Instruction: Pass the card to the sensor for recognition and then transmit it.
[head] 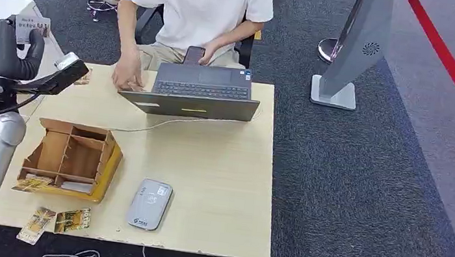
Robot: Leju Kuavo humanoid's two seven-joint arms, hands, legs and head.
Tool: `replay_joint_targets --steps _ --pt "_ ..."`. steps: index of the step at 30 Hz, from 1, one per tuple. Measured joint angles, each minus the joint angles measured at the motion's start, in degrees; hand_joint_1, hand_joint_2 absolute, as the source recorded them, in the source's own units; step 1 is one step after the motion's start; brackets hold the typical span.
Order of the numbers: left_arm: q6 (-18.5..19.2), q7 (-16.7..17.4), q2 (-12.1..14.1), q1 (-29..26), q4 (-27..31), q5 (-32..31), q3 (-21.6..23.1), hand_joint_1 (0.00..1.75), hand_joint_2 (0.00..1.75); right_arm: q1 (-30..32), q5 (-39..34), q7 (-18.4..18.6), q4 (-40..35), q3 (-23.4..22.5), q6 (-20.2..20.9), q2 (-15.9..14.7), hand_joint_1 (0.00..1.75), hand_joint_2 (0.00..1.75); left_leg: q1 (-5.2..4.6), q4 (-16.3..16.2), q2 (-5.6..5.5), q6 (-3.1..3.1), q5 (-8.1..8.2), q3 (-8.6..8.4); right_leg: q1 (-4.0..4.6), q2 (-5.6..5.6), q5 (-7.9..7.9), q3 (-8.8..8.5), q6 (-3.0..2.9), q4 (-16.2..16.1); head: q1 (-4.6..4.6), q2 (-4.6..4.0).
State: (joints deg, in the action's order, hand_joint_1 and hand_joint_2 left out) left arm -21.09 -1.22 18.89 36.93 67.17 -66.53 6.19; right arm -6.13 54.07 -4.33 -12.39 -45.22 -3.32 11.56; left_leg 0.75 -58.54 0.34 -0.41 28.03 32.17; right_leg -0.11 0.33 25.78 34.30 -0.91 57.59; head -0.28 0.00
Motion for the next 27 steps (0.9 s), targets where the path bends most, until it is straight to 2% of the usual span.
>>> replay_joint_targets --steps 4,6,12,16,19,27 --pt "-0.3 -0.1 -0.8 -0.4 0.5 0.5 0.1 1.75 1.75 0.1 0.0 0.0 0.0 0.0 0.0 0.0 0.0 1.75 0.0 0.0 0.0 0.0 0.0 0.0 0.0 -0.01 0.0 -0.01 0.0 0.0 0.0 0.0" --pt "-1.3 -0.6 -1.6 -2.1 2.8 1.4 0.4 1.75 1.75 0.2 0.0 0.0 0.0 0.0 0.0 0.0 0.0 1.75 -0.02 0.0 0.0 0.0 0.0 0.0 -0.02 0.0 0.0 -0.02 0.0 0.0 0.0 0.0" --pt "-5.9 -3.9 -5.1 -16.0 19.1 2.3 4.2 1.75 1.75 0.8 0.0 -0.5 0.0 0.0 -0.7 0.0 0.0 1.75 -0.1 0.0 0.04 0.16 0.18 0.0 -0.09 0.05 0.12 -0.01 0.12 0.0 -0.02 0.0" --pt "-8.5 -4.2 -6.9 -24.0 26.0 -0.4 10.8 1.75 1.75 1.1 -0.1 -0.6 0.0 0.0 -1.1 0.0 0.0 1.75 -0.11 0.0 -0.01 0.26 0.26 0.05 -0.11 -0.02 0.23 -0.04 0.27 0.0 0.02 0.0" --pt "-9.0 -3.8 -7.4 -26.1 27.6 0.2 13.2 1.75 1.75 1.2 -0.1 -0.5 0.0 0.0 -1.2 0.0 0.0 1.75 -0.11 0.0 -0.01 0.29 0.27 0.04 -0.11 -0.02 0.23 -0.04 0.27 0.0 0.02 0.0" --pt "-8.6 -3.9 -7.8 -26.3 28.1 1.3 16.3 1.75 1.75 1.3 0.0 -0.5 0.0 0.0 -1.3 0.2 0.0 1.75 -0.09 0.0 -0.03 0.26 0.22 0.03 -0.09 -0.1 0.22 -0.06 0.26 0.0 0.02 0.0"
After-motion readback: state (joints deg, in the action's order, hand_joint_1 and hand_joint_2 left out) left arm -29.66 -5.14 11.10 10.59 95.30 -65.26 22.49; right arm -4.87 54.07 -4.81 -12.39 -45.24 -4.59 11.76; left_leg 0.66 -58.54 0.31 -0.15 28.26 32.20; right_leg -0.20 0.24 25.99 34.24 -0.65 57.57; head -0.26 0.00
